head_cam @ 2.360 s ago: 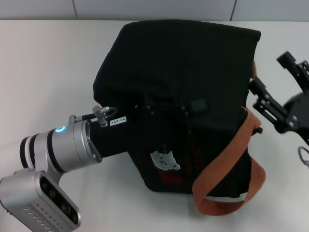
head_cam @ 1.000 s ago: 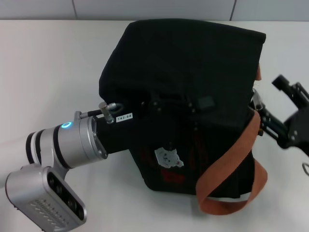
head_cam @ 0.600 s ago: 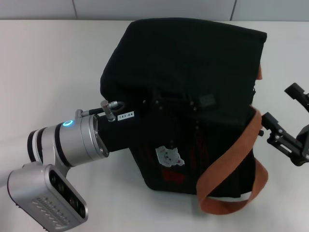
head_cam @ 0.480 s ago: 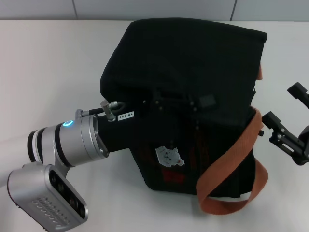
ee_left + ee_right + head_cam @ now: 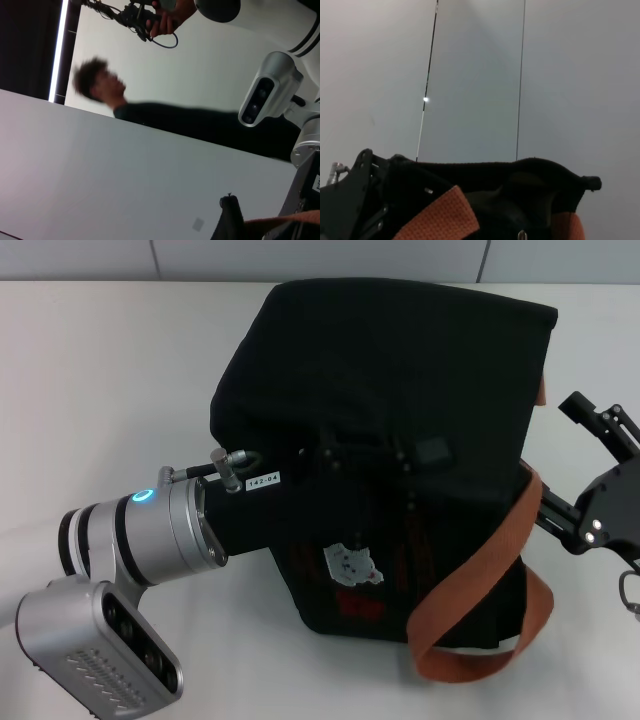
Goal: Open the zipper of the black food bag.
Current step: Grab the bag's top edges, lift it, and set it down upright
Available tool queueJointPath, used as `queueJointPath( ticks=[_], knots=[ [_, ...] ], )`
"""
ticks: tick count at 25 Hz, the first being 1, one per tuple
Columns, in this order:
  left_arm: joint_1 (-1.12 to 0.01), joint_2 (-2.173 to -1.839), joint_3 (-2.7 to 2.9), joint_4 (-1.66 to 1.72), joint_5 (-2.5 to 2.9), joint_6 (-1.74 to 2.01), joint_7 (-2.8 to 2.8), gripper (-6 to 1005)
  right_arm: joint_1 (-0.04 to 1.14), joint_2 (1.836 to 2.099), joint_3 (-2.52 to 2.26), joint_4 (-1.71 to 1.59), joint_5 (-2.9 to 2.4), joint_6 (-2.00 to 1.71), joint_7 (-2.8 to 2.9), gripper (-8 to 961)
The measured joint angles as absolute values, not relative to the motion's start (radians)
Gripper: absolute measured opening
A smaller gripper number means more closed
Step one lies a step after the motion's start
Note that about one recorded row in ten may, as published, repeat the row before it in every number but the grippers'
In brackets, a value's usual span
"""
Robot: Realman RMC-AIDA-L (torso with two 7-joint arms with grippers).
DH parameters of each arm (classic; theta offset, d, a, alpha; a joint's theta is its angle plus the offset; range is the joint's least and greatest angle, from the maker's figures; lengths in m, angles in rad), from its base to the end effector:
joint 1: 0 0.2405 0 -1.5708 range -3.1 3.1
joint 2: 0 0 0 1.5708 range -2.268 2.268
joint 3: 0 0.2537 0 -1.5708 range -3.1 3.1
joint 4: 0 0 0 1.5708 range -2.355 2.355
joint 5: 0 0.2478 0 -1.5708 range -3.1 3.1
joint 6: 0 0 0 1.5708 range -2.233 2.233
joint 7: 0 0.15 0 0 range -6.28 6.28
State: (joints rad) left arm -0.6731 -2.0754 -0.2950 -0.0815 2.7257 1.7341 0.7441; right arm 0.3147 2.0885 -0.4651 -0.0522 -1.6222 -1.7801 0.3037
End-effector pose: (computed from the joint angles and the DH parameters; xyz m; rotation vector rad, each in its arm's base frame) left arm -0.2063 0.2946 -0.0975 -1.8142 1.3456 -0.8610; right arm 0.3183 0.2431 -0.0465 -2.0687 0.1303 1.0998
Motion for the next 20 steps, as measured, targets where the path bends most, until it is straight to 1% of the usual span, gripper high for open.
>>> queueJointPath(
  ticks=[9,20],
  knots=[
    [-0.673,-2.075,-0.294,-0.081,2.726,1.734,0.744,93,0.323,2.089,-0.374,0.011,-1.617,-1.771,0.204,834],
    [-0.672,-2.075,-0.296,-0.081,2.726,1.733,0.744,93,0.316,2.088,-0.385,0.025,-1.643,-1.771,0.101,835]
  ],
)
